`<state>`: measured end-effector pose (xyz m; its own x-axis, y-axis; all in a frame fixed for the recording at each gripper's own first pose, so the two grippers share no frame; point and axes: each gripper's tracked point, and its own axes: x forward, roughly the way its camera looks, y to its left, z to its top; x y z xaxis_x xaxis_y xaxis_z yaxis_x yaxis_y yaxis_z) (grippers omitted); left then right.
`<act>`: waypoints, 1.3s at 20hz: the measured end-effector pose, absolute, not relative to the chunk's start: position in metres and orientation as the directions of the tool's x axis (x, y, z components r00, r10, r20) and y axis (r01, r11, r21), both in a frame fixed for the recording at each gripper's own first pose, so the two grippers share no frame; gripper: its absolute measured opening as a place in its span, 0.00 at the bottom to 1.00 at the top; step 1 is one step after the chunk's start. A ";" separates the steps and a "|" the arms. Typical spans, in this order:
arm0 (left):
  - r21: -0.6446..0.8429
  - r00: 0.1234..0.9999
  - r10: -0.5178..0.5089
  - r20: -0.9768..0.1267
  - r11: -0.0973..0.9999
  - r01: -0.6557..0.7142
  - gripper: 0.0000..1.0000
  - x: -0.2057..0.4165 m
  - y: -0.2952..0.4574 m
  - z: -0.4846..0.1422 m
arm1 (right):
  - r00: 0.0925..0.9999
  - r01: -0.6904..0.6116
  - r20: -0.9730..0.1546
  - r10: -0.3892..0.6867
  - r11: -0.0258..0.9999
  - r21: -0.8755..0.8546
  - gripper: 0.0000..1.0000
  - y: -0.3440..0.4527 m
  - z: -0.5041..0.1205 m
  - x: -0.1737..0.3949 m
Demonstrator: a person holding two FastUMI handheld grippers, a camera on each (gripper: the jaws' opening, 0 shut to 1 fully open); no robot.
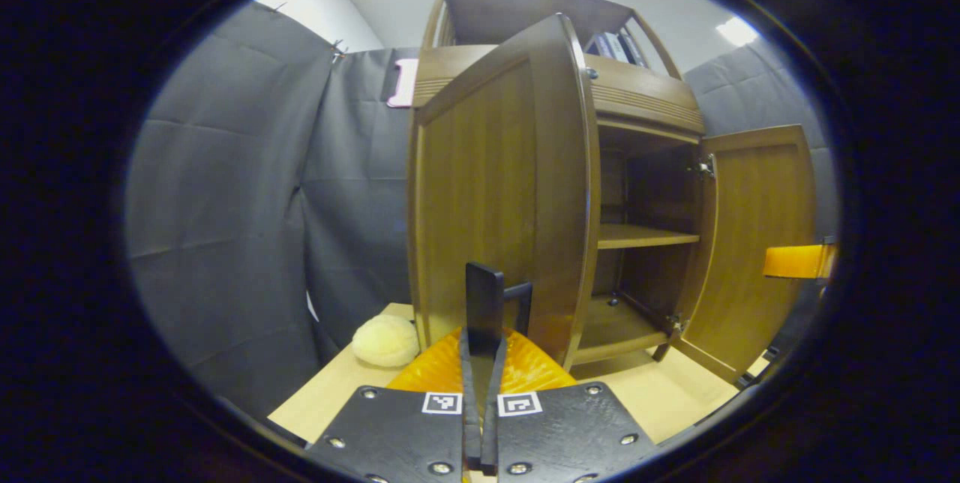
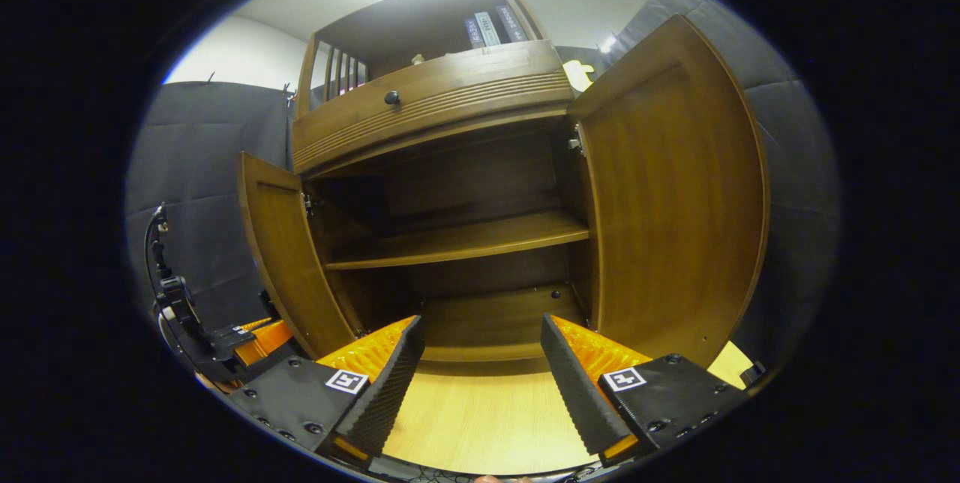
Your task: Open the right door of the double-door shoe cabinet with the right hand, and open the left door with the left hand.
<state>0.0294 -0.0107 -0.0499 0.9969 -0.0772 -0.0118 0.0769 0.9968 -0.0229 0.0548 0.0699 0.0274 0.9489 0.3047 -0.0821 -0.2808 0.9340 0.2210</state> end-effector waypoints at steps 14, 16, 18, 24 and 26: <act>0.010 0.976 -0.209 0.068 0.978 0.208 0.02 0.020 0.107 -0.055 | 0.928 -0.340 -0.091 0.361 0.921 0.189 0.93 0.112 0.031 0.049; -0.026 0.974 -0.217 0.067 0.975 0.219 0.02 0.026 0.127 -0.055 | 0.930 -0.335 -0.096 0.355 0.925 0.181 0.92 0.112 0.032 0.049; -0.023 0.972 -0.224 0.073 0.974 0.226 0.02 0.029 0.141 -0.054 | 0.933 -0.328 -0.096 0.347 0.929 0.172 0.92 0.112 0.034 0.050; -0.067 0.963 -0.261 0.072 0.962 0.266 0.01 0.032 0.155 -0.063 | 0.949 -0.286 -0.087 0.302 0.945 0.159 0.92 0.098 0.039 0.056; -0.062 0.965 -0.254 0.067 0.964 0.258 0.02 0.027 0.155 -0.064 | 0.955 -0.268 -0.083 0.284 0.950 0.160 0.92 0.090 0.039 0.056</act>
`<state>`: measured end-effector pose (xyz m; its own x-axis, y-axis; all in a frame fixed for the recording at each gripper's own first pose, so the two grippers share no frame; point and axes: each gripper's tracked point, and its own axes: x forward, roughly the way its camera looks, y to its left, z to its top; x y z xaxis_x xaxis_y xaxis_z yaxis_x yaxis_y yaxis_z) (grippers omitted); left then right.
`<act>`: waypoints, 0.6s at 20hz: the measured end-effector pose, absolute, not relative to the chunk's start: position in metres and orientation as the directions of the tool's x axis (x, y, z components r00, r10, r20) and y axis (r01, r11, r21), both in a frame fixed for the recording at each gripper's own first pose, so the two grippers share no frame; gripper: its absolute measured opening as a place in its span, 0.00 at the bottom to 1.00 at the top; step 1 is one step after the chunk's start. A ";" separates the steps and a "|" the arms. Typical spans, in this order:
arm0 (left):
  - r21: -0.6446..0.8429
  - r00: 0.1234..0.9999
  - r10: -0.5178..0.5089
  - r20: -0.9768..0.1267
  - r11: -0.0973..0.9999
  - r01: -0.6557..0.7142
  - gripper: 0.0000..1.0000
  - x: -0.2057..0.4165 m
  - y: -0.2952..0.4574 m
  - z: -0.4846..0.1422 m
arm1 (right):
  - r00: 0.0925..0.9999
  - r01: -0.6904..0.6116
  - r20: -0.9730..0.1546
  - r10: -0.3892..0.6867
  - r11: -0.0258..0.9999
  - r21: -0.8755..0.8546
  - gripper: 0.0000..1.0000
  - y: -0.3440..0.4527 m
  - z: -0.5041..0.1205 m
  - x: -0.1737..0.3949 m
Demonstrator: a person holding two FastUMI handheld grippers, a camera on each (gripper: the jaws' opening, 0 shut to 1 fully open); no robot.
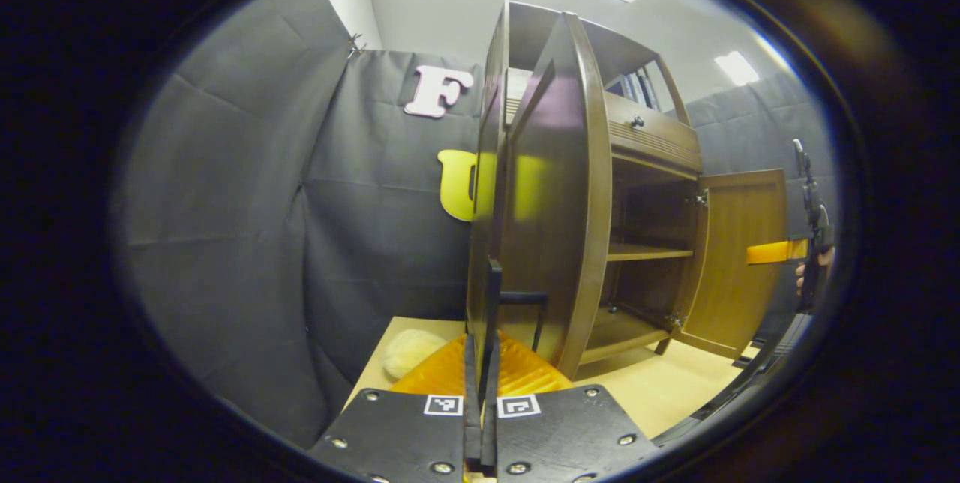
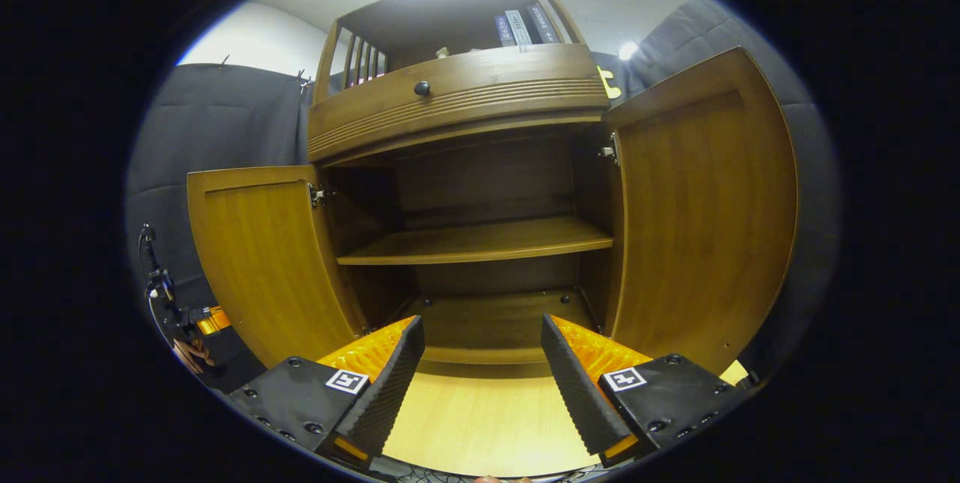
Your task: Open the right door of the double-door shoe cabinet with the right hand, and open the left door with the left hand.
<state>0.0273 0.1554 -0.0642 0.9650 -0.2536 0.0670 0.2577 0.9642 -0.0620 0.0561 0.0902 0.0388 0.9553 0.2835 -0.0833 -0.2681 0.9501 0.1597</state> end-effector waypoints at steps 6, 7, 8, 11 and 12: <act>-0.076 0.989 -0.127 0.071 0.988 0.132 0.02 -0.023 0.172 -0.050 | 0.975 -0.198 -0.078 0.210 0.970 0.140 0.92 0.062 0.038 0.056; -0.067 0.993 -0.100 0.068 0.992 0.104 0.01 -0.034 0.176 -0.046 | 0.977 -0.187 -0.079 0.199 0.973 0.138 0.92 0.058 0.037 0.054; -0.067 0.995 -0.070 0.069 0.995 0.075 0.01 -0.046 0.178 -0.041 | 0.979 -0.174 -0.080 0.186 0.975 0.136 0.92 0.053 0.037 0.054; -0.130 0.997 -0.002 0.083 0.991 0.013 0.02 -0.077 0.174 -0.025 | 0.988 -0.126 -0.075 0.137 0.982 0.141 0.92 0.041 0.036 0.048; -0.146 0.995 0.008 0.095 0.989 0.006 0.02 -0.089 0.168 -0.020 | 0.990 -0.111 -0.073 0.123 0.984 0.141 0.92 0.038 0.035 0.046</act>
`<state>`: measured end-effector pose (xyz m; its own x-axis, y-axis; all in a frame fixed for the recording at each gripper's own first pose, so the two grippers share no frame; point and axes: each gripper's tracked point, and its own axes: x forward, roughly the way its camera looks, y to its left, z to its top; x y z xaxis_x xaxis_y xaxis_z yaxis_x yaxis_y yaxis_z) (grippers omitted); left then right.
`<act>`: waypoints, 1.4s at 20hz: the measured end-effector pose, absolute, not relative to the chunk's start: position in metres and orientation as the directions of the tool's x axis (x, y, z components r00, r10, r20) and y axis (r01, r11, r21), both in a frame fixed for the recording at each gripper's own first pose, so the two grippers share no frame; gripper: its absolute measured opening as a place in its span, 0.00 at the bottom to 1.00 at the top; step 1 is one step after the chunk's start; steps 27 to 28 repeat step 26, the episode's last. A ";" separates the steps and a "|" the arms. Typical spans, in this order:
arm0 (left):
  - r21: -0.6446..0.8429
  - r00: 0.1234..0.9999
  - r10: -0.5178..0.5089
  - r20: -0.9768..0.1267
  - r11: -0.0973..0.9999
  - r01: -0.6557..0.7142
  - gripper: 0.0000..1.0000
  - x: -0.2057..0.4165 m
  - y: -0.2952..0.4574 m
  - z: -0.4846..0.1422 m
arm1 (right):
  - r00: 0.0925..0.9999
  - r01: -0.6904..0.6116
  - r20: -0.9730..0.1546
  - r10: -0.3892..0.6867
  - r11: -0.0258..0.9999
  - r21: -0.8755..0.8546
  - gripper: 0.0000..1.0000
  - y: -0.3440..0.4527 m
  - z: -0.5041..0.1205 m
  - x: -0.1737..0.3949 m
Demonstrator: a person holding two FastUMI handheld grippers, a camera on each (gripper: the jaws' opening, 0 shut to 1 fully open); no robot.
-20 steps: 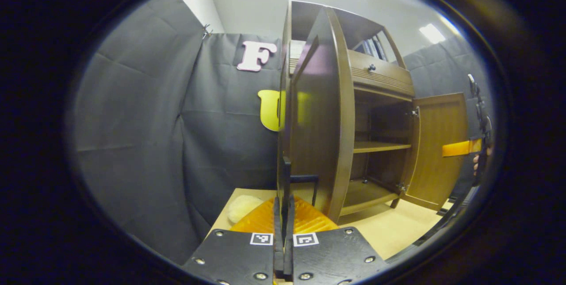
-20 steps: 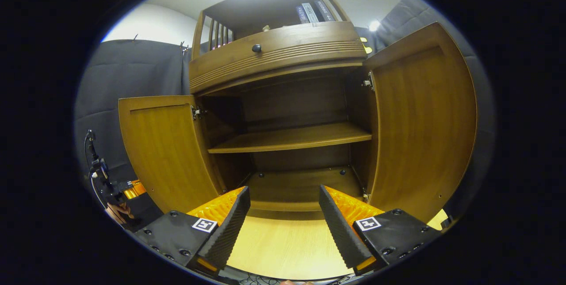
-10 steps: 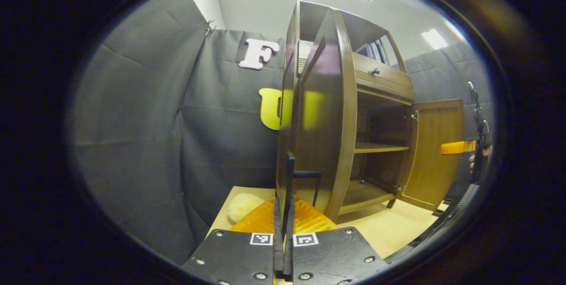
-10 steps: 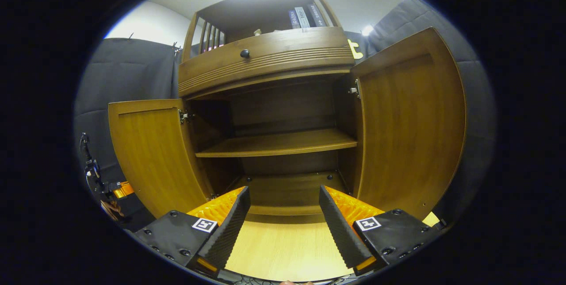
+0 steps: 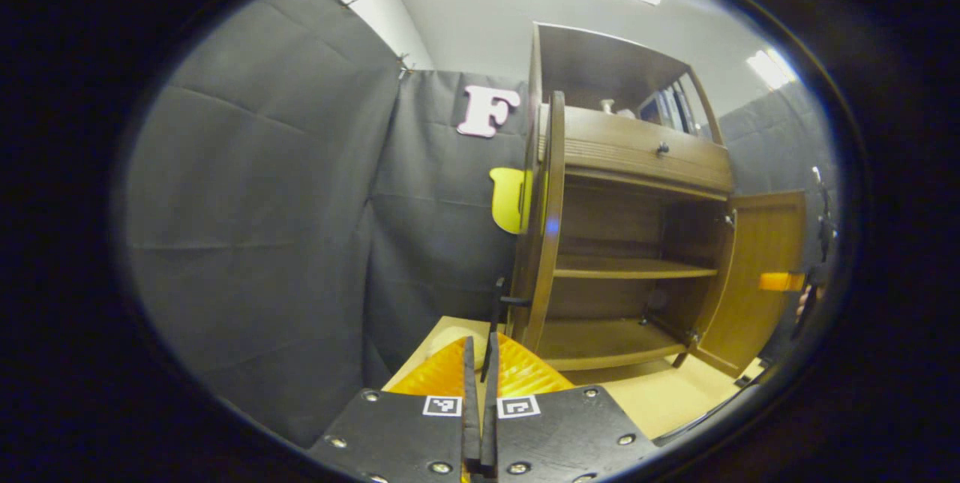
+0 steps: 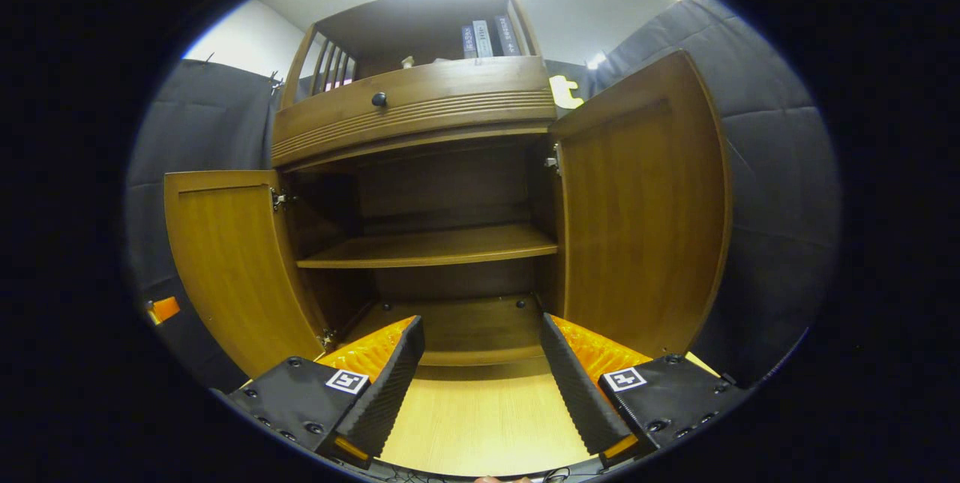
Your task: Open the right door of the double-door shoe cabinet with the right hand, and open the left door with the left hand.
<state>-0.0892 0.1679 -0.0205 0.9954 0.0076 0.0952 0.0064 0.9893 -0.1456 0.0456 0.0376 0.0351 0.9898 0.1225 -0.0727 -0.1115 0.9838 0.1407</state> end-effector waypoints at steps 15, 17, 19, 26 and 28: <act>-0.108 0.995 0.018 0.093 0.994 -0.008 0.98 -0.078 0.087 -0.035 | 0.996 0.013 -0.086 -0.004 0.995 0.101 0.92 0.004 0.023 0.003; -0.101 0.996 0.009 0.089 0.995 0.000 0.98 -0.070 0.076 -0.040 | 0.996 0.030 -0.085 -0.022 0.995 0.093 0.92 -0.002 0.022 -0.002; -0.094 0.997 -0.010 0.079 0.995 0.017 0.98 -0.065 0.063 -0.044 | 0.996 0.041 -0.077 -0.035 0.996 0.081 0.92 -0.007 0.024 -0.004; -0.087 0.996 -0.012 0.092 0.996 0.020 0.98 -0.057 0.039 -0.049 | 0.997 0.029 -0.079 -0.025 0.998 0.056 0.92 -0.016 0.032 0.001; -0.087 0.996 -0.012 0.092 0.996 0.020 0.98 -0.057 0.039 -0.049 | 0.997 0.029 -0.079 -0.025 0.998 0.056 0.92 -0.016 0.032 0.001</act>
